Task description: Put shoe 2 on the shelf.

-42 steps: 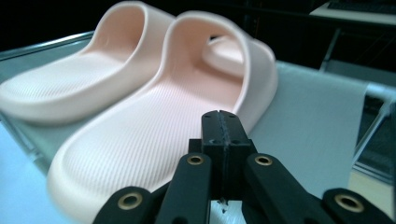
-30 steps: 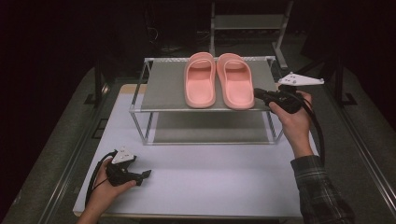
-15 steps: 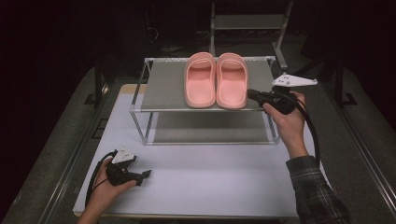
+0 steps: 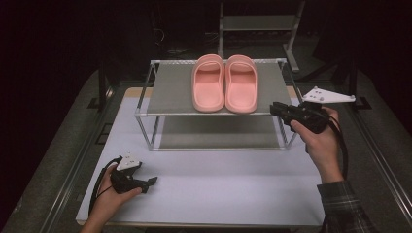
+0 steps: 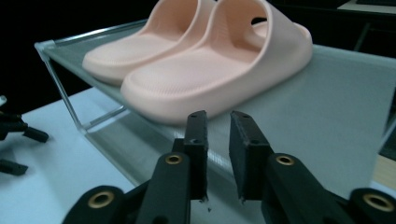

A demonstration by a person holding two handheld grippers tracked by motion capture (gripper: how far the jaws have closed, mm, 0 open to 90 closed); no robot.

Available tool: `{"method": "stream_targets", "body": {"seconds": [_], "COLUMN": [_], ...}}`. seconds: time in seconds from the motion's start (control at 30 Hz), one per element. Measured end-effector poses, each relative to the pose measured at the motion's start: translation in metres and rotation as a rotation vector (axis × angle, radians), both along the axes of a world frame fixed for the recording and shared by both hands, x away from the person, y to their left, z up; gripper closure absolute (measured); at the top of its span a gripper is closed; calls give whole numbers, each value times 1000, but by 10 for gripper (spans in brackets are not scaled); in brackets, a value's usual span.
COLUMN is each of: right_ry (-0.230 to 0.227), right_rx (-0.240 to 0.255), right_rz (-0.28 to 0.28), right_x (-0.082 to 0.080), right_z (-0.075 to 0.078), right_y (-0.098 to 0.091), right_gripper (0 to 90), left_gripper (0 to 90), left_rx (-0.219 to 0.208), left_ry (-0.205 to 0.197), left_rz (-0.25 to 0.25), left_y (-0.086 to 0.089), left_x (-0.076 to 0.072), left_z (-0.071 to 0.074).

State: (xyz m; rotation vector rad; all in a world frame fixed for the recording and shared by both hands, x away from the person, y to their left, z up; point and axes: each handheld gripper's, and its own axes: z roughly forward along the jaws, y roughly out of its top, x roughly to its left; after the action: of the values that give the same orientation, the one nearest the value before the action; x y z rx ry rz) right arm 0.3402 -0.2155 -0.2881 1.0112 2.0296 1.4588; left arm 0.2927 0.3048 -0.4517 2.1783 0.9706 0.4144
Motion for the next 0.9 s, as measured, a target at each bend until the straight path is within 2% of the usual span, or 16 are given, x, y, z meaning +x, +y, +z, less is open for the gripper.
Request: {"method": "stream_targets", "body": {"seconds": [0.27, 0.37, 0.57, 0.73, 0.9], "right_ry": [14, 27, 51, 90, 141], "right_rx": [-9, -4, -30, -38, -71], "right_rz": [-13, -26, -54, -70, -76], "right_x": [-25, -36, -54, -64, -73], "right_z": [-17, -28, -55, -78, -101], "right_y": [-11, -16, -21, -26, -32], "right_gripper": [601, 534, 364, 301, 272], "left_gripper": [134, 134, 134, 135, 134], "left_rx": [1, 1, 1, -1, -1], "left_ry": [0, -1, -1, -3, -4], "left_rz": [-1, -2, -1, -1, 0], "left_y": [0, 0, 0, 0, 0], "left_x": [0, 0, 0, 0, 0], "left_z": [0, 0, 0, 0, 0]}}
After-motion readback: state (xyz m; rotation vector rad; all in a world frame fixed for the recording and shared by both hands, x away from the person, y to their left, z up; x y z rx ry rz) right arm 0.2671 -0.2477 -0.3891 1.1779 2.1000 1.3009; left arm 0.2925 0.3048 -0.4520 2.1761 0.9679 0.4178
